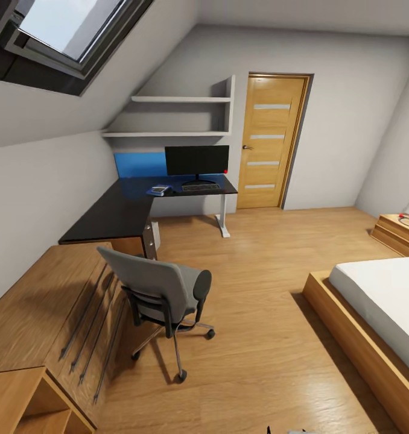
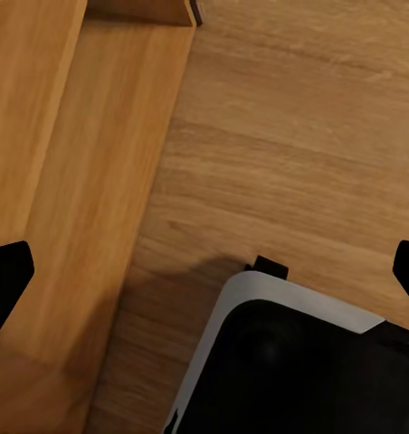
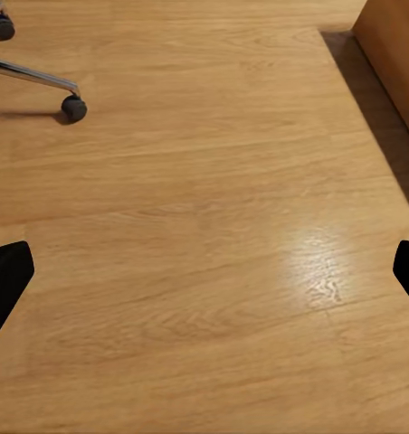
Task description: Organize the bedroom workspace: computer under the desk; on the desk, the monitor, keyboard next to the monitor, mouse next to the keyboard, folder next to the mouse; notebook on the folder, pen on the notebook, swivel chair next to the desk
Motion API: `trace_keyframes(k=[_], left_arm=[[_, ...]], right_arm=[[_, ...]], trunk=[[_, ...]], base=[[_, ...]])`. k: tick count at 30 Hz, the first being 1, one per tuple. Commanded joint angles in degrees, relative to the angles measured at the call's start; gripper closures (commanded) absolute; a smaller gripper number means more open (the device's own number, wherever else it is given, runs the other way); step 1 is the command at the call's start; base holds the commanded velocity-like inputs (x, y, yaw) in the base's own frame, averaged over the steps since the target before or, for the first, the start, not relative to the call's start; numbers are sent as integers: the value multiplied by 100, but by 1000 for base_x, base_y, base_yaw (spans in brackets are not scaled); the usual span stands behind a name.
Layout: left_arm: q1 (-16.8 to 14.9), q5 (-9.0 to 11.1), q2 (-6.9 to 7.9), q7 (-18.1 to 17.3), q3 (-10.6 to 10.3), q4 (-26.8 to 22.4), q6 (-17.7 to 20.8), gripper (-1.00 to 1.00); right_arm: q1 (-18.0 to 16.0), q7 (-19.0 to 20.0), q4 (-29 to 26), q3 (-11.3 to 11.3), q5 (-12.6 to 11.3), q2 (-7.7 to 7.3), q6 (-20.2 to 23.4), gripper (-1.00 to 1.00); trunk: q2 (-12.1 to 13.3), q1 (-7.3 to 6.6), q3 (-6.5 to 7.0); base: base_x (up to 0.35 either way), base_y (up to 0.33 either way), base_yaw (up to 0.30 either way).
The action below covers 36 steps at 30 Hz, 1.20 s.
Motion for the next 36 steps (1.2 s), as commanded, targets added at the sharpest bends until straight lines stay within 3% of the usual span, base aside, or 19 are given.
trace_keyframes(k=[1, 5, 36], left_arm=[[1, 41, 7, 45, -49, -32, -12, -100], [1, 43, 0, 47, -49, -88, -13, -100], [1, 59, -28, 57, -42, -166, 36, -100]], right_arm=[[-3, -51, 1, 48, -1, 0, -1, -100], [-3, -49, 1, 41, -5, -1, -7, -100], [-3, -65, 124, 44, -29, -21, 295, -100]], trunk=[[-6, 2, -7], [-6, 2, -7], [-1250, 682, -564]], base=[[-1, 1, 0], [0, 0, 0], [0, 0, 0]])
